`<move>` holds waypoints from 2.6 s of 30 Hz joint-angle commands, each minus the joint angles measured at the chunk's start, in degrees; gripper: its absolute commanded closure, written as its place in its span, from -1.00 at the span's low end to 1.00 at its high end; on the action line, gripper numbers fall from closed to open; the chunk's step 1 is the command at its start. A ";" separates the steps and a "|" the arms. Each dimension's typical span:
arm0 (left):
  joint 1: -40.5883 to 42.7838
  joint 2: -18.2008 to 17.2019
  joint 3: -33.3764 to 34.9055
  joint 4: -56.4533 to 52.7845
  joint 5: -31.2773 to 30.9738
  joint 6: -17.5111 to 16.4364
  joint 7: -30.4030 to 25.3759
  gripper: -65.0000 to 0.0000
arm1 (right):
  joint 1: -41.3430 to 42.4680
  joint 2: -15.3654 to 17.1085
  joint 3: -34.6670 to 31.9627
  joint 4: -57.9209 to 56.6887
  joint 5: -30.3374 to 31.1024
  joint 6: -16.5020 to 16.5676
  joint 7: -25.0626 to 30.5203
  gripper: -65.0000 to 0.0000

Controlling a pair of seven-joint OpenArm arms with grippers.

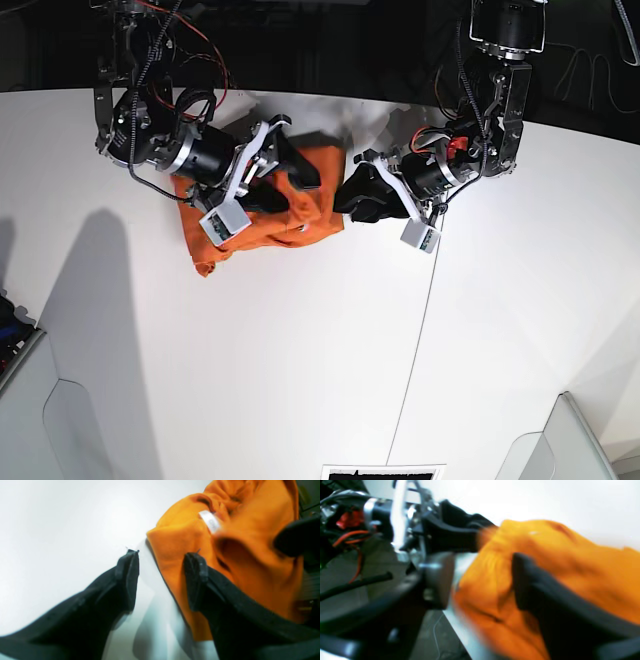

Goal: Layout the t-shirt on the table in an organized manner, then fold the t-shirt properly

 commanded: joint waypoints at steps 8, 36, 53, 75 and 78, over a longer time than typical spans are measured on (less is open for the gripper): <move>-2.21 -0.79 -2.73 2.91 -1.84 -0.02 5.66 -0.01 | 5.92 0.00 1.53 1.03 1.11 0.37 3.13 -0.19; -0.94 -0.98 14.71 11.26 2.97 -2.64 4.72 0.97 | 26.21 1.29 2.08 -32.00 -10.97 -1.07 8.20 1.00; -17.25 -7.15 13.40 -5.88 7.37 -2.64 1.07 0.97 | 8.70 5.25 1.20 -18.67 6.71 0.39 -0.35 1.00; -11.50 -16.85 13.40 18.21 -16.06 -2.64 15.08 0.97 | 3.80 9.05 21.81 -12.96 8.59 0.26 -3.89 1.00; -6.01 -16.83 13.40 20.59 -16.79 -2.64 15.06 0.97 | 2.29 10.88 23.39 -12.68 10.29 0.42 -4.61 1.00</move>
